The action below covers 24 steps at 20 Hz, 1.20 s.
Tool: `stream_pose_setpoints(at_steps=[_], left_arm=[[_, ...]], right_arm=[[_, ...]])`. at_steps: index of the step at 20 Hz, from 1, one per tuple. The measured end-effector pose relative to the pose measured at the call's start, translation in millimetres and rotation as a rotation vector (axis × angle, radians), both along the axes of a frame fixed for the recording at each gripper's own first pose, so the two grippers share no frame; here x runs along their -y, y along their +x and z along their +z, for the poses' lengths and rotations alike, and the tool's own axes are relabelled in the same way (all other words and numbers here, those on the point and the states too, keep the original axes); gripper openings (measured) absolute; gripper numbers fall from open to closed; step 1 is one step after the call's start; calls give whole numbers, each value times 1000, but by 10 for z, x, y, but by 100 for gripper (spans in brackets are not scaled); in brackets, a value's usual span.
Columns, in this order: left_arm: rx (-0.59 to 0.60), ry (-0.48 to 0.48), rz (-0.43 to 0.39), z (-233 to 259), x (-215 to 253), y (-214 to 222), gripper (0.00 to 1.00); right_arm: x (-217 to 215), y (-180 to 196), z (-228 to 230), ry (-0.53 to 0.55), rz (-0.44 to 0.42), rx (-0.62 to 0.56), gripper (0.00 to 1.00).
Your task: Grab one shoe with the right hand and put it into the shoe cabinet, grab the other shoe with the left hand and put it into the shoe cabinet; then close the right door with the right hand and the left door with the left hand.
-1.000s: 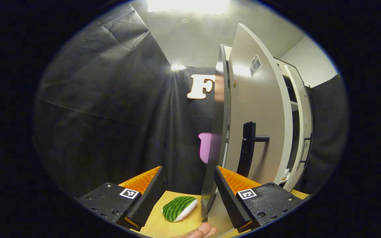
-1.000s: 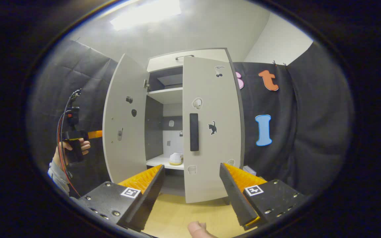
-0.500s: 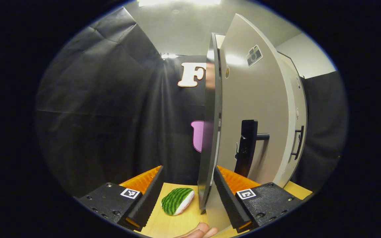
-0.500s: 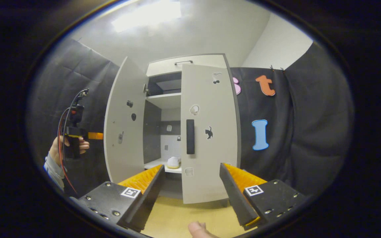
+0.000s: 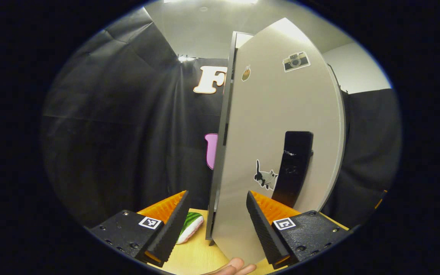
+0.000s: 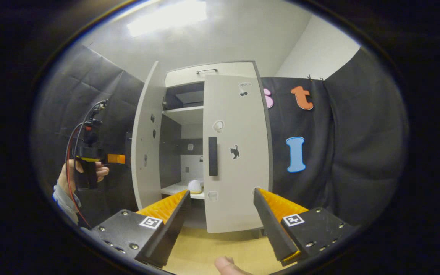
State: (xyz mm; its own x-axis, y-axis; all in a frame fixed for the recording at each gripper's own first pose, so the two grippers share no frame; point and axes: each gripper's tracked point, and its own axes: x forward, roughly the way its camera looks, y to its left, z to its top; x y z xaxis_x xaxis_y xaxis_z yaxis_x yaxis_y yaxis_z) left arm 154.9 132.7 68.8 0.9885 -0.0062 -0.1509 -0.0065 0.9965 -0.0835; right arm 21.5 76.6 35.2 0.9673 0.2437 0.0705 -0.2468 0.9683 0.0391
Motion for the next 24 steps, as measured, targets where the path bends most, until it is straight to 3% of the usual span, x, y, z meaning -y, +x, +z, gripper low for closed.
stream_pose_setpoints(at_steps=[4,6,8,9,13,16,17,18,21,22,23,24], left_arm=[[-59,-55,-120,-270,609,62,86],[-99,-107,-200,-384,846,-50,93],[-99,-106,-182,-365,890,-65,99],[-87,-93,-172,-346,866,-41,94],[-53,-52,-136,-305,830,-34,95],[-35,-33,-141,-264,775,-253,95],[-39,-16,-133,-259,733,-334,91],[-41,2,-116,-259,682,-374,95],[-27,24,-94,-239,629,-488,96],[-29,21,-98,-246,635,-537,91],[-29,16,-96,-253,621,-602,95],[-27,15,-98,-253,626,-657,91]], right_arm=[[221,46,17,16,-58,8,98],[283,60,-36,23,-74,-6,99],[301,81,-80,26,-70,-12,98],[310,86,-106,24,-68,-16,98],[337,100,-167,24,-69,-24,98],[317,97,-210,30,-59,-32,98],[327,102,-213,27,-61,-31,99],[338,100,-211,24,-66,-29,99],[327,95,-215,24,-70,-27,98],[308,93,-223,24,-67,-28,98],[298,91,-225,22,-66,-29,98],[301,87,-232,20,-67,-27,98]])
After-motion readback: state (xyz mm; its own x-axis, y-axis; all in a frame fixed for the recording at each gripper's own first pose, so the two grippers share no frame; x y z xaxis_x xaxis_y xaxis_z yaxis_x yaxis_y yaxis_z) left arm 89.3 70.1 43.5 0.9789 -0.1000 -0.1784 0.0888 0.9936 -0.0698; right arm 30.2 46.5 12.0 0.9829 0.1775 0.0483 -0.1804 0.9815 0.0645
